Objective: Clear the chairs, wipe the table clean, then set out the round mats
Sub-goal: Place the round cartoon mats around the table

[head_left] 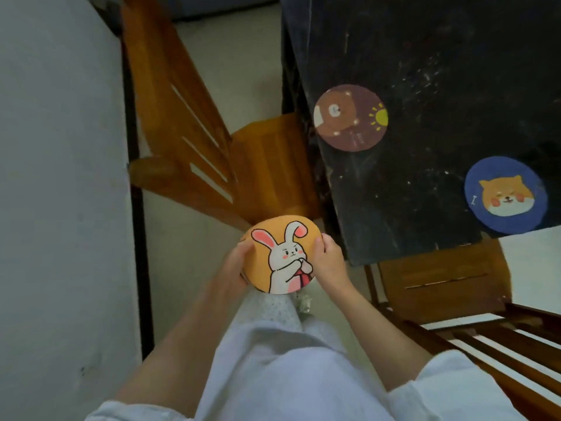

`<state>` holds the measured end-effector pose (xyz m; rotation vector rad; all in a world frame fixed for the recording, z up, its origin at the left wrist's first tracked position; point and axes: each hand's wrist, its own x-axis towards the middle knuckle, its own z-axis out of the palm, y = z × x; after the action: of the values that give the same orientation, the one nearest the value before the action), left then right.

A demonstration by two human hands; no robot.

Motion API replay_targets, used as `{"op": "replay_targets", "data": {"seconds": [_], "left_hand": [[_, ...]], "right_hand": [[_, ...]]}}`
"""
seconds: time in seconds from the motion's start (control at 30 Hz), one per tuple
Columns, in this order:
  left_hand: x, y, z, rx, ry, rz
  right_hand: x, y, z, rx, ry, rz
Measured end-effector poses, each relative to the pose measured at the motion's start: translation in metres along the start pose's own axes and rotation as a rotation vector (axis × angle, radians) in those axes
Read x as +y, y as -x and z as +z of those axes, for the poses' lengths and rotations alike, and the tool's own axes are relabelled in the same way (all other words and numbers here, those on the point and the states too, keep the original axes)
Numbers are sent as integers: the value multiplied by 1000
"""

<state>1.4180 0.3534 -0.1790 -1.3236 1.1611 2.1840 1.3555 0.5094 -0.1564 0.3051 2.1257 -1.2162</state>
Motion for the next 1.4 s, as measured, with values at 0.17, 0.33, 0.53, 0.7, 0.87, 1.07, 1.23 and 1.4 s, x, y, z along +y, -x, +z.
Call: {"op": "replay_targets", "data": {"seconds": [0.17,0.33,0.53,0.7,0.87,1.07,1.23,1.4], "left_hand": [[-17,20,-71,391,-42,-26],[-6,42,-144,572,-76,75],[35,43,-238,632,-2,144],[101,22,-304,552,15,180],[171,-2,-349,486,0,188],[264,-40,-359,436,-99,186],[364,-94,-353,357,-177,210],[476,-147,-340,289,-251,214]], "right_hand": [[10,15,63,-127,192,74],[-14,34,135,-323,196,106],[-62,33,236,-361,240,82],[-126,11,319,-240,209,77],[-186,-16,384,-124,85,89],[-256,-65,413,-17,26,36],[-320,-142,422,106,-79,104],[-400,-220,422,148,-146,115]]}}
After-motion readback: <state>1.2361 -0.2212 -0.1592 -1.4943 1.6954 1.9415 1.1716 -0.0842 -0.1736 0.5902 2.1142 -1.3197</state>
